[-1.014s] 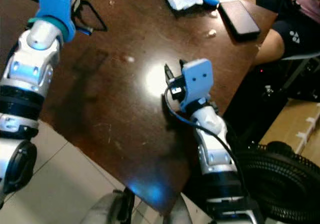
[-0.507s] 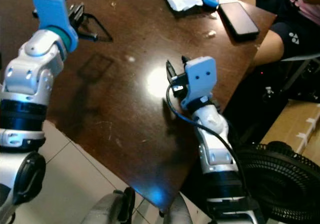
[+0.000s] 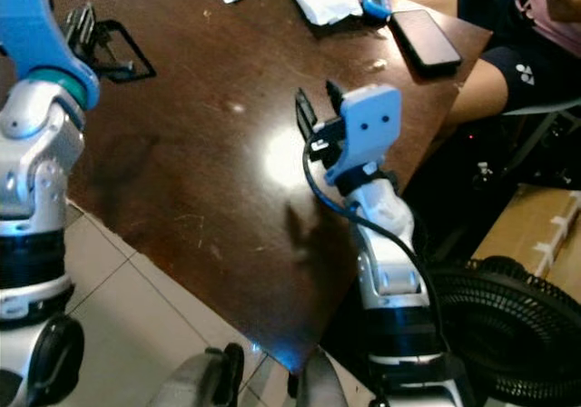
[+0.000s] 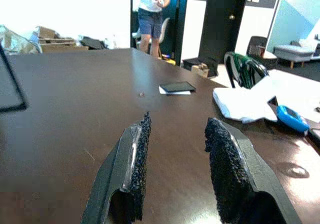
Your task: Hang keys on a hook
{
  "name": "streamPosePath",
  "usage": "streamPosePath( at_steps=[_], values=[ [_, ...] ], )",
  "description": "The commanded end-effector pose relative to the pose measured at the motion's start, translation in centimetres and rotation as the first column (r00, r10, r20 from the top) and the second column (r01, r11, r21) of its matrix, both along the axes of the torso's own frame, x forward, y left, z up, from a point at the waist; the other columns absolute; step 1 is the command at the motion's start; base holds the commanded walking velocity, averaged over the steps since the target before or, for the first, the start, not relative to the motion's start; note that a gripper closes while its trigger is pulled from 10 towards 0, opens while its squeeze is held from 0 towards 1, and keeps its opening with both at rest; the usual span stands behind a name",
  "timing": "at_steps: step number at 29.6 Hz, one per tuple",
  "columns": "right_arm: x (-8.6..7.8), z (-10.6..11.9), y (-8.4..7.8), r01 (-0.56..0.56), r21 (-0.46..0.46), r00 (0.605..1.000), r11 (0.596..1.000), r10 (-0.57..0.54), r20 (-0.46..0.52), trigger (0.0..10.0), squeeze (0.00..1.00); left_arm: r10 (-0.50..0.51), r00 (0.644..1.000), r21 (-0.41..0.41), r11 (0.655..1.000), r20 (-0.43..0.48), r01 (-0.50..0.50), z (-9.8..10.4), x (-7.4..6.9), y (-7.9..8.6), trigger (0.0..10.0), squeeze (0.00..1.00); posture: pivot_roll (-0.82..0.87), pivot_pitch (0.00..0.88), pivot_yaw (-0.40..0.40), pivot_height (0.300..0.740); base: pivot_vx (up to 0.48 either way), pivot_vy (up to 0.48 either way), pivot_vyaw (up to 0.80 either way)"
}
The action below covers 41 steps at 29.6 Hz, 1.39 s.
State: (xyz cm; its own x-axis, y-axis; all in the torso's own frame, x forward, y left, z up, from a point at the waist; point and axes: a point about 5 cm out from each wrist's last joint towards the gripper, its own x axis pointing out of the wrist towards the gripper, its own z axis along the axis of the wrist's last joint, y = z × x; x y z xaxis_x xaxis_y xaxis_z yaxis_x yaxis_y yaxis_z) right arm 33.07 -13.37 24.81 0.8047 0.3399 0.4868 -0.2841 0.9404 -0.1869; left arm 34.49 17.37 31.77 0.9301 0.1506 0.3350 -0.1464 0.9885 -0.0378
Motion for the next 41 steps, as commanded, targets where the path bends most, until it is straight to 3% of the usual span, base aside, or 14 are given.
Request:
streamPosePath(
  at_steps=[1, 5, 12, 16, 23, 41],
  values=[
    [-0.3, -0.2, 0.1, -0.019, 0.007, 1.0, 1.0, 0.019, -0.006, 10.0, 0.0, 0.015, 1.0, 0.014, 1.0, -0.026, -0.015, -0.7, -0.6, 0.3, 10.0, 0.0, 0.05, 0.164, 0.097, 0.74, 0.0, 0.0, 0.0],
    [-0.3, -0.2, -0.2, -0.017, 0.005, 1.0, 1.0, 0.017, -0.008, 10.0, 0.0, 0.031, 0.999, -0.003, 1.0, -0.039, -0.031, -1.0, -1.0, 0.8, 10.0, 0.0, 0.05, 0.161, 0.095, 0.74, 0.0, 0.0, 0.0],
    [-0.2, -0.1, 0.2, -0.021, 0.015, 1.0, 1.0, 0.021, -0.011, 10.0, 0.0, 0.087, 0.996, 0.091, 0.992, -0.032, -0.084, -1.2, -1.3, 1.1, 10.0, 0.0, 0.06, 0.152, 0.092, 0.74, 0.0, 0.0, 0.0],
    [-0.2, -0.4, 0.7, -0.031, 0.022, 0.999, 0.999, 0.032, -0.026, 10.0, 0.0, 0.102, 0.994, 0.176, 0.98, -0.049, -0.092, -2.4, -1.5, 1.3, 10.0, 0.0, 0.07, 0.154, 0.089, 0.74, 0.0, 0.0, 0.0],
    [-0.1, -0.6, 0.7, -0.031, 0.017, 0.999, 0.999, 0.032, -0.029, 10.0, 0.0, 0.11, 0.992, 0.204, 0.974, -0.064, -0.095, -2.9, -1.5, 1.3, 10.0, 0.0, 0.07, 0.143, 0.087, 0.74, 0.0, 0.0, 0.0],
    [0.1, -0.6, 0.9, -0.022, 0.023, 0.999, 0.999, 0.023, -0.028, 10.0, 0.0, 0.106, 0.992, 0.239, 0.967, -0.072, -0.086, -3.4, -1.3, 1.1, 10.0, 0.0, 0.08, 0.133, 0.096, 0.74, -0.312, 0.0, 0.0]
  ],
)
